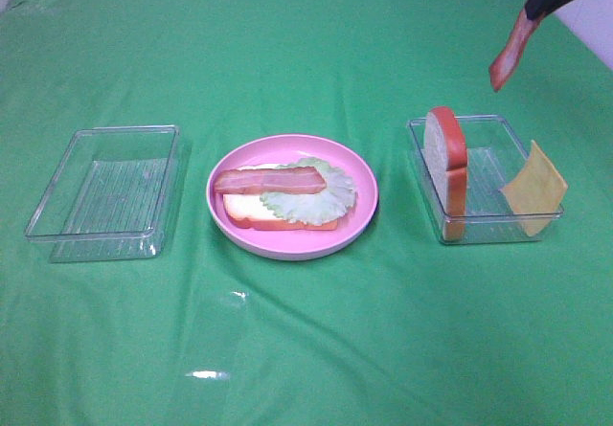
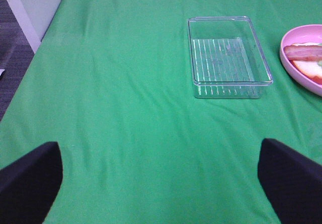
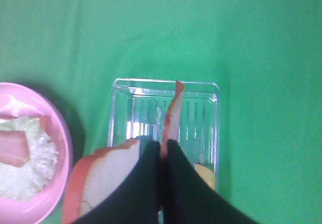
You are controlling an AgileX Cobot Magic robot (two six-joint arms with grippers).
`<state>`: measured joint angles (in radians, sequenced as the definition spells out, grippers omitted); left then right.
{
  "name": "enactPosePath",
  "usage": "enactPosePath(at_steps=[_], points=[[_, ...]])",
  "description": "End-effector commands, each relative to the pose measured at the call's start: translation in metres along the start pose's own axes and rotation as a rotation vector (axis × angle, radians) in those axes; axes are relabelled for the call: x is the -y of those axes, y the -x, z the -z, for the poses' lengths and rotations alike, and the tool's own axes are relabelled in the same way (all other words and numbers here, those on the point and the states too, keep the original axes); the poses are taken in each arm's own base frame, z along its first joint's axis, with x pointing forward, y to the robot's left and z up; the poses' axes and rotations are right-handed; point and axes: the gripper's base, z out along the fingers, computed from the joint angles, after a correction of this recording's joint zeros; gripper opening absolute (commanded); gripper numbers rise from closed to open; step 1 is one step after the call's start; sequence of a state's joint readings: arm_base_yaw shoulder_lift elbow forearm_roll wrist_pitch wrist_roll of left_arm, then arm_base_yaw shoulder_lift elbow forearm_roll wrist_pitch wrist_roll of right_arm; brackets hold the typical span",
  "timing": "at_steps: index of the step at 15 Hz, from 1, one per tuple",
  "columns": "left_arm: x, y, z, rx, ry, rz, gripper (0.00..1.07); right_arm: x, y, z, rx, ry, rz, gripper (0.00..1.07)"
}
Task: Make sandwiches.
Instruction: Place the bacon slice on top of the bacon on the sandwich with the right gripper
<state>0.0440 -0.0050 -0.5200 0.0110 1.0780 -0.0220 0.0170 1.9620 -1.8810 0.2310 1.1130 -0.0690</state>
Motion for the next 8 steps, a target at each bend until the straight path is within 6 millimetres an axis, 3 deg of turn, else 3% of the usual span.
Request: enactPosePath(at_steps=[1, 3, 5, 6, 8], points=[[0.000, -0.001, 0.001, 0.016, -0.002, 0.000, 0.98, -0.036, -0.002, 0.018, 0.052, 0.041, 0.085, 0.00], [0.000, -0.001, 0.001, 0.016, -0.002, 0.000, 0.98, -0.060, -0.006, 0.015, 0.045, 0.079, 0.130, 0.00], [0.000, -0.001, 0.001, 0.016, -0.002, 0.000, 0.98, -0.101, -0.014, 0.010, 0.037, 0.121, 0.223, 0.00], [0.000, -0.001, 0.001, 0.016, -0.002, 0.000, 0.98, -0.142, -0.026, 0.006, 0.028, 0.166, 0.313, 0.00], [0.000, -0.001, 0.001, 0.016, -0.002, 0.000, 0.98, -0.180, -0.042, 0.003, 0.013, 0.209, 0.399, 0.00]])
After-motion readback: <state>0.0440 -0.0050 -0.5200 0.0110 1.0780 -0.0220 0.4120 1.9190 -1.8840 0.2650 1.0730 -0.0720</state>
